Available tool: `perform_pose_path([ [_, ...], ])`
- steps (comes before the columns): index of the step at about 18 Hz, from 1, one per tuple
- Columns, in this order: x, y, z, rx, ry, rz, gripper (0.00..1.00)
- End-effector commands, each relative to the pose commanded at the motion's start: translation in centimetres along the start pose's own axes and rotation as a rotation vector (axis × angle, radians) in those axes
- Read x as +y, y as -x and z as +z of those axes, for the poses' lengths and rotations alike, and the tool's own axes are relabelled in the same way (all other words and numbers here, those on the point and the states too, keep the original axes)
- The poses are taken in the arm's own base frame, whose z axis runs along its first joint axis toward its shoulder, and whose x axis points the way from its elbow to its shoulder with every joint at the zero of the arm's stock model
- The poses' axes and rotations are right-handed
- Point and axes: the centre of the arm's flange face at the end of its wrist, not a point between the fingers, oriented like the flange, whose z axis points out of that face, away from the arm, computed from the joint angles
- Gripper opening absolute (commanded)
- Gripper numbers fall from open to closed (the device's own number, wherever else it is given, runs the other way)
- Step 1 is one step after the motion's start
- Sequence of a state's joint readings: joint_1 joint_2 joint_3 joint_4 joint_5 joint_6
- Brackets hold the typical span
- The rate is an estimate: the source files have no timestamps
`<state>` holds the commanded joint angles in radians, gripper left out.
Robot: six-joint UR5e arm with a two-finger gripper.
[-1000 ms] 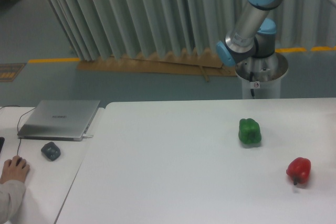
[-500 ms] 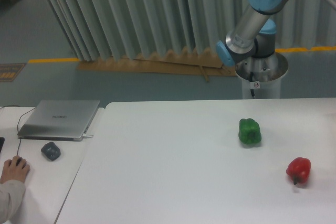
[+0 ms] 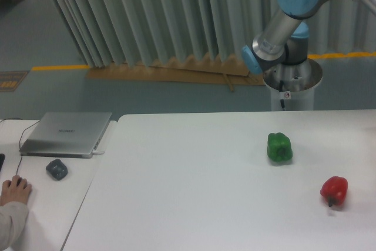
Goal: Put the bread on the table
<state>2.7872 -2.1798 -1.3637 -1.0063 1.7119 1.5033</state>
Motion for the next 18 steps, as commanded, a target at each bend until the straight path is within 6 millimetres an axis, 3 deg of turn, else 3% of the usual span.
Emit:
perform_pose_path([
  [1, 0.0, 0.0, 0.0, 0.000, -0.002, -0.006, 0.66],
  [2, 0.0, -0.1, 0.1, 0.003, -0.001, -0.018, 0.55],
  [3, -0.1, -0.2, 0.2, 0.006, -0.001, -0.022, 0.44],
  [4, 0.0, -0.1, 0.1, 0.005, -0.003, -0.025, 0.39],
  [8, 0.0, -0.1, -0.3, 0.002, -0.008, -0.027, 0.33],
  [13, 0.7, -0.3, -1.9, 0.019, -0.031, -0.032, 0.32],
  [18, 2.4, -1.9, -5.9, 0.098, -0.045, -0.034, 0.32],
])
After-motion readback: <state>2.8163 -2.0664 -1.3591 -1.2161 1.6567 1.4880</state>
